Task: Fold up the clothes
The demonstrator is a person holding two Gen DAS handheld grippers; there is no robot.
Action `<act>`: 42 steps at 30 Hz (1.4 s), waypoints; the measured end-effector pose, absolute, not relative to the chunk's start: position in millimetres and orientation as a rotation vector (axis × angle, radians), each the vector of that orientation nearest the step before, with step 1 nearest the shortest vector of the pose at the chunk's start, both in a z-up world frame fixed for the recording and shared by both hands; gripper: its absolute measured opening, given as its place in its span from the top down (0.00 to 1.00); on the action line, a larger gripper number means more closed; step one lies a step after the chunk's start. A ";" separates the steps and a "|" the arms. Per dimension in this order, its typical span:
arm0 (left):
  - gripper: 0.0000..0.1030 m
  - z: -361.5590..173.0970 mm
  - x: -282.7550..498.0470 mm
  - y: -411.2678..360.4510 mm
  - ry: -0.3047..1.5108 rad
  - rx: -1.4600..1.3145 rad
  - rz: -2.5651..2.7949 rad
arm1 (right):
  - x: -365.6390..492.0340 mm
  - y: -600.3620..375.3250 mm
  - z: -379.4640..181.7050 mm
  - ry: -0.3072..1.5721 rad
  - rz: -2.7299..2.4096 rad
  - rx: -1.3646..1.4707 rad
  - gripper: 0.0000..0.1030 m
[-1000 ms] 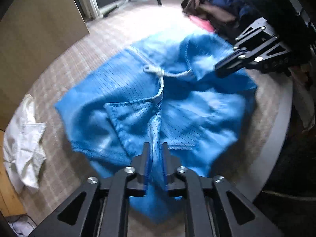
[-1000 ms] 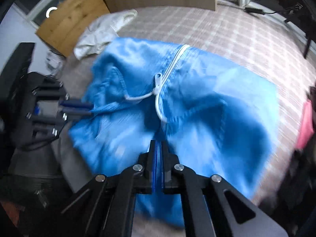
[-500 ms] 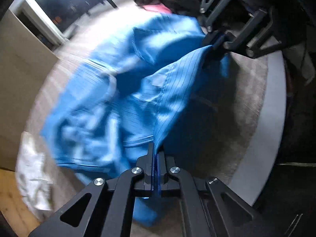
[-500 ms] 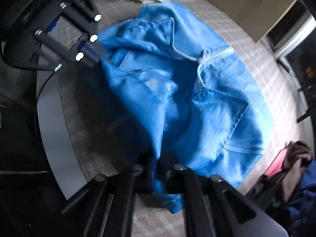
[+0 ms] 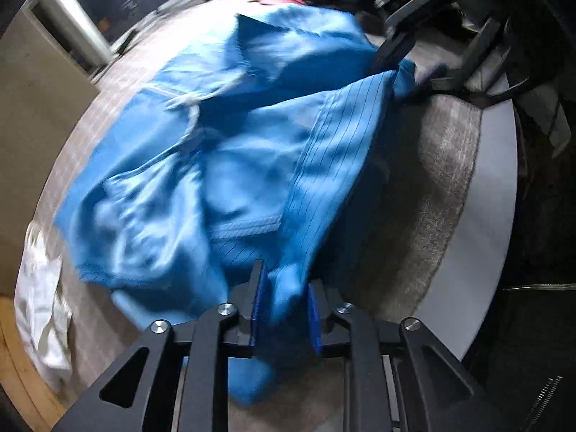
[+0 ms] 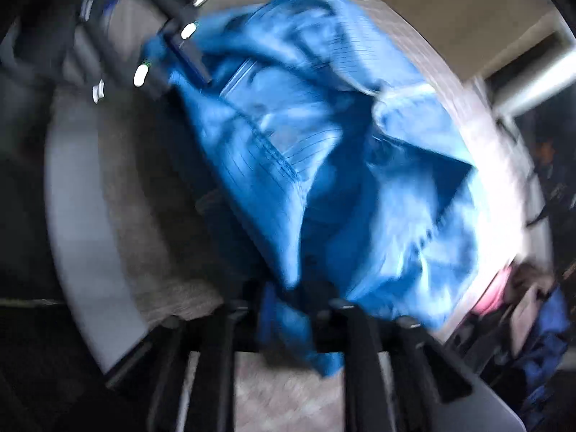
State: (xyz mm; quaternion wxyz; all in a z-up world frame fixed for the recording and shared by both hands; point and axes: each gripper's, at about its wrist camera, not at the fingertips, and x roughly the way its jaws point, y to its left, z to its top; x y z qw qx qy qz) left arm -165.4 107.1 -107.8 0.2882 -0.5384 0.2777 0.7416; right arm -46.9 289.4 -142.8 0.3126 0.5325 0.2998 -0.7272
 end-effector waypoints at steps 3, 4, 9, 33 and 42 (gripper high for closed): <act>0.76 -73.0 -160.2 91.8 0.617 -1.421 2.024 | -57.5 325.1 -103.3 0.412 -1.893 1.434 0.56; 0.74 -61.5 -158.6 87.0 0.575 -1.410 2.040 | -64.5 338.1 -96.1 0.300 -1.921 1.423 0.55; 0.69 -41.6 -184.4 64.4 0.454 -1.368 2.201 | -105.8 389.7 -72.8 -0.171 -2.024 1.345 0.55; 0.70 -114.0 -183.8 112.2 0.339 -1.498 2.102 | -125.6 421.3 -137.6 -0.428 -2.041 1.482 0.57; 0.64 -43.0 -159.5 79.2 0.262 -1.390 2.347 | -113.9 474.3 -102.7 -0.466 -2.172 1.378 0.48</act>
